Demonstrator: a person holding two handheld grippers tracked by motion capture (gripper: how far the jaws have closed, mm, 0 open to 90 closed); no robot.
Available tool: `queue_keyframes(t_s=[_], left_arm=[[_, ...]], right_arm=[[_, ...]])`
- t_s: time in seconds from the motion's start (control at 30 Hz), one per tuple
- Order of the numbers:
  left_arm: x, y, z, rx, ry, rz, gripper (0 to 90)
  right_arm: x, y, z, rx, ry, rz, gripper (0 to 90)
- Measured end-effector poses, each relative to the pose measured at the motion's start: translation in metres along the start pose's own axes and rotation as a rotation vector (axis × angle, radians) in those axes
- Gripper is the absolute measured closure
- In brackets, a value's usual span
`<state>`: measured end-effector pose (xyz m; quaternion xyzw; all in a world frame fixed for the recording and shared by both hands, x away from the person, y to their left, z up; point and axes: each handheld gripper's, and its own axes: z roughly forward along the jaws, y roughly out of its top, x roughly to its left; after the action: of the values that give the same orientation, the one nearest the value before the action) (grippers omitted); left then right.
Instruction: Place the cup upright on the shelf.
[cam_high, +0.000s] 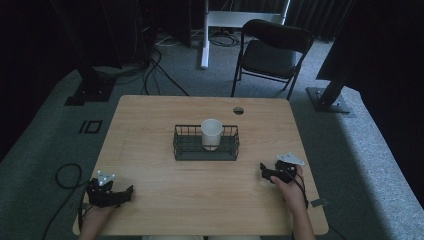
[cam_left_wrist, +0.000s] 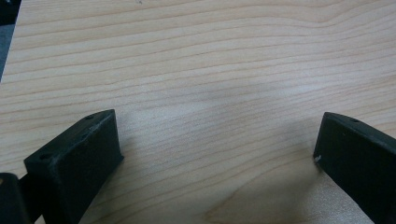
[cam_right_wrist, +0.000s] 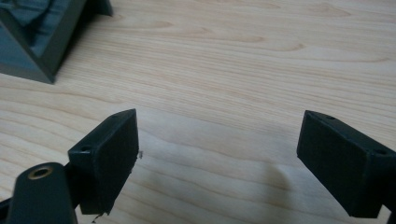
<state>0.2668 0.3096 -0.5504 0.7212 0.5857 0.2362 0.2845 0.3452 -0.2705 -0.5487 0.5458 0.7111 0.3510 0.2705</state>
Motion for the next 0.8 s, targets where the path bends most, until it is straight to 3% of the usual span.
queue_keyframes(t_s=[0.27,0.37,0.8], left_arm=[[0.0000,0.0000,0.0000,0.000,0.000,0.000,0.7],[0.0000,0.0000,0.0000,0.000,0.000,0.000,0.7],[0.0000,0.0000,0.0000,0.000,0.000,0.000,0.7]], right_arm=[[-0.0003,-0.0022,0.0017,0.096,-0.052,0.006,12.8],[-0.0016,-0.0028,0.0017,0.107,-0.051,0.056,12.3],[-0.0011,-0.0032,0.0013,0.109,-0.056,0.064,12.3]])
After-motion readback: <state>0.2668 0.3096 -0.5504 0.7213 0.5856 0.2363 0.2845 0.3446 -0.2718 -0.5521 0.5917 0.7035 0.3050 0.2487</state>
